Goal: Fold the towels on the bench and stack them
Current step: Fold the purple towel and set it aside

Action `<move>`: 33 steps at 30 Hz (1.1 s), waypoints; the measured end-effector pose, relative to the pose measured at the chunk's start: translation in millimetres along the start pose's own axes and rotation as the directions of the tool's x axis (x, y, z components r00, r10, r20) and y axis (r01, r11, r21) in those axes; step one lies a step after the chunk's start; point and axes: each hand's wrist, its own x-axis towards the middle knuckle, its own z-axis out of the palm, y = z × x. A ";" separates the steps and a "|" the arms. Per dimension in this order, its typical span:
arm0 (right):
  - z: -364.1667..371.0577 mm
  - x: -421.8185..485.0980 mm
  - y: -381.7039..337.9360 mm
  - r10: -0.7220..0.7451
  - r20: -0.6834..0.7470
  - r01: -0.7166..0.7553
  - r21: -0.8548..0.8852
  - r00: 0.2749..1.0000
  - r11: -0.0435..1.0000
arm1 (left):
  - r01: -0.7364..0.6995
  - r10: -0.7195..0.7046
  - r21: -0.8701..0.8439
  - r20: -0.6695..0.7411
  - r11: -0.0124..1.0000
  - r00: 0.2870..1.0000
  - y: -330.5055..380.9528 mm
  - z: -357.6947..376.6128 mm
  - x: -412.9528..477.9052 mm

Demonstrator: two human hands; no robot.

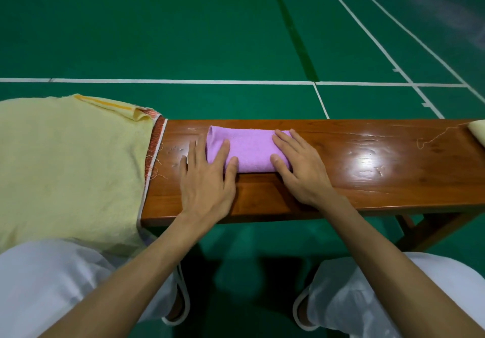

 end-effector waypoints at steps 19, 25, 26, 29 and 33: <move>-31.7 23.0 -37.9 0.651 0.083 -0.655 0.149 0.755 0.741 | 0.360 -0.324 -0.086 0.285 0.929 0.902 18.3 -34.5 50.7; -37.6 19.1 -23.0 0.635 0.218 -0.651 0.466 0.741 0.599 | 0.474 -0.342 -0.480 0.340 0.738 0.876 30.2 -28.5 54.6; -43.0 15.1 -20.4 0.630 0.243 -0.639 0.551 0.738 0.537 | 0.503 -0.328 -0.564 0.387 0.655 0.862 34.4 -29.4 55.3; -62.4 0.4 -7.1 0.648 0.273 -0.553 0.786 0.711 0.276 | 0.647 -0.269 -0.682 0.588 0.341 0.763 52.9 -31.3 64.7; -82.1 -16.3 28.8 0.750 0.221 -0.437 0.894 0.624 0.100 | 0.524 -0.232 -0.767 0.470 0.371 0.852 92.0 -2.7 81.5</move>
